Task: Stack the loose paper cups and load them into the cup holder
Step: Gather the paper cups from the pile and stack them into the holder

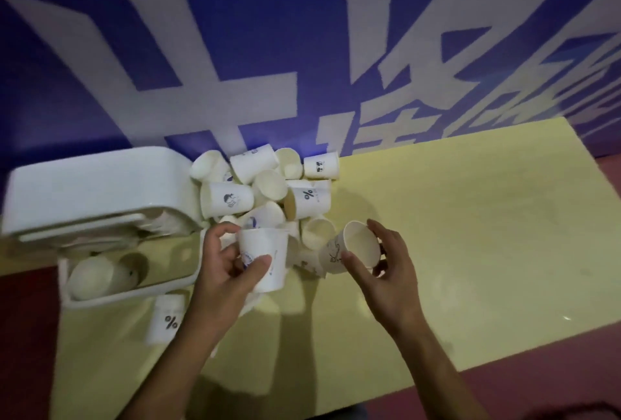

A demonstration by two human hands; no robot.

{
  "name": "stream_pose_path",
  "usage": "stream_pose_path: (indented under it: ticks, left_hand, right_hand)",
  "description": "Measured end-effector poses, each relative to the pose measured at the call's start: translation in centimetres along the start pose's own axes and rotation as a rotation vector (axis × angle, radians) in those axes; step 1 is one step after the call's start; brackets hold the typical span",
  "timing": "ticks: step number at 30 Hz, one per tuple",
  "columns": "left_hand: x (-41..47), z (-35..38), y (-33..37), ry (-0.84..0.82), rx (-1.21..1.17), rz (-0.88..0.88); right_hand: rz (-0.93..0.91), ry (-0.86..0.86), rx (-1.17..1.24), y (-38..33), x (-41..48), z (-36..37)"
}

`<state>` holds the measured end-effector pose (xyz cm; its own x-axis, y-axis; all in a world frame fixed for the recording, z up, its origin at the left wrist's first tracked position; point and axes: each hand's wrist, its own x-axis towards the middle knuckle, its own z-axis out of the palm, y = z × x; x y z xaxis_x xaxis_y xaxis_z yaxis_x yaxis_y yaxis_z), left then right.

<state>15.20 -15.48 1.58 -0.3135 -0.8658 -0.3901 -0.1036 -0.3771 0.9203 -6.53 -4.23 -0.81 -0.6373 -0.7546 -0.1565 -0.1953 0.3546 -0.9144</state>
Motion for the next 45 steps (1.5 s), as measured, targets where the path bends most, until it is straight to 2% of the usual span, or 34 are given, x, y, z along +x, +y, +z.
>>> stream_pose_path:
  ticks: [10, 18, 26, 30, 40, 45]
  left_hand:
    - [-5.0, -19.9, -3.4, 0.202, 0.183, 0.081]
    - [-7.6, -29.7, -5.5, 0.310, 0.212, 0.163]
    - [-8.6, -33.4, -6.7, 0.341, 0.171, 0.105]
    - [-9.1, -34.4, -6.3, 0.318, 0.114, 0.152]
    - [-9.6, -35.5, -6.5, 0.364, 0.073, 0.183]
    - [-8.8, -34.7, -6.7, 0.379, 0.071, 0.153]
  right_hand:
    - [-0.193, -0.245, -0.083, -6.6, -6.1, 16.8]
    - [-0.320, -0.376, -0.108, -9.9, -9.2, 27.6]
    - [-0.448, -0.442, -0.241, -10.4, -9.2, 35.3]
    - [-0.457, -0.447, -0.327, -9.3, -8.7, 37.6]
    - [-0.363, -0.488, -0.560, -6.8, -8.1, 40.2]
    - [-0.318, -0.509, -0.569, -7.0, -8.2, 40.7]
